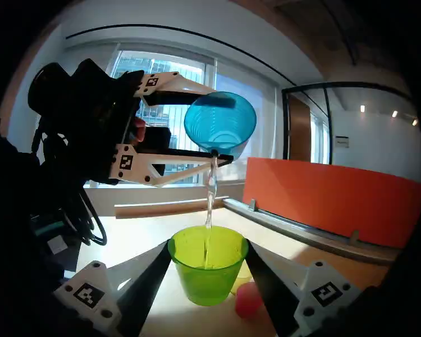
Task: Pour water
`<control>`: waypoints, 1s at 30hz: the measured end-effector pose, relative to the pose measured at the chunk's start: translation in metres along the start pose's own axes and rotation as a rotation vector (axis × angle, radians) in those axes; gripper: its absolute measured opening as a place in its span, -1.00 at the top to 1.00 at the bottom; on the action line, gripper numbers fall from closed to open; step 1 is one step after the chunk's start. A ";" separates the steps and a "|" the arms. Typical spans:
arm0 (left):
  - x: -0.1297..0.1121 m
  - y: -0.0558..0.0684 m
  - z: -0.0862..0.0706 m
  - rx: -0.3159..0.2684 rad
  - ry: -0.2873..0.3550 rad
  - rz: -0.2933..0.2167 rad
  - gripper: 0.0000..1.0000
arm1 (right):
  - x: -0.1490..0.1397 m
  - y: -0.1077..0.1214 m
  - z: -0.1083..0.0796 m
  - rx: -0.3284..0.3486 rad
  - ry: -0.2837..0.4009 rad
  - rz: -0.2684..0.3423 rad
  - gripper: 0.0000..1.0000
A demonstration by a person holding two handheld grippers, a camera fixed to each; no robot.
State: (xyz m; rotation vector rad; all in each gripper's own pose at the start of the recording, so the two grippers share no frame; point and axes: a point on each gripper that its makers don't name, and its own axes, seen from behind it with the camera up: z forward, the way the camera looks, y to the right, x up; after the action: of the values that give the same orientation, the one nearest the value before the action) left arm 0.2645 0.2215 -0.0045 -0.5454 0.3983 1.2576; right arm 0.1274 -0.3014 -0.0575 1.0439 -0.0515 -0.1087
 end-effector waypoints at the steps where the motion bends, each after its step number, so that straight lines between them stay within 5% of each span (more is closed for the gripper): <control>1: 0.000 0.000 0.000 0.000 0.000 0.002 -0.69 | 0.000 0.000 0.000 0.000 0.000 0.000 -0.85; 30: 0.004 -0.007 0.002 0.006 -0.009 0.112 -0.69 | 0.001 0.002 0.000 -0.001 0.006 0.001 -0.85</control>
State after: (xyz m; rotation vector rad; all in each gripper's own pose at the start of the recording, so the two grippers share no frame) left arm 0.2723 0.2248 -0.0039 -0.5179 0.4301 1.3652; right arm 0.1281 -0.3001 -0.0555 1.0432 -0.0463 -0.1051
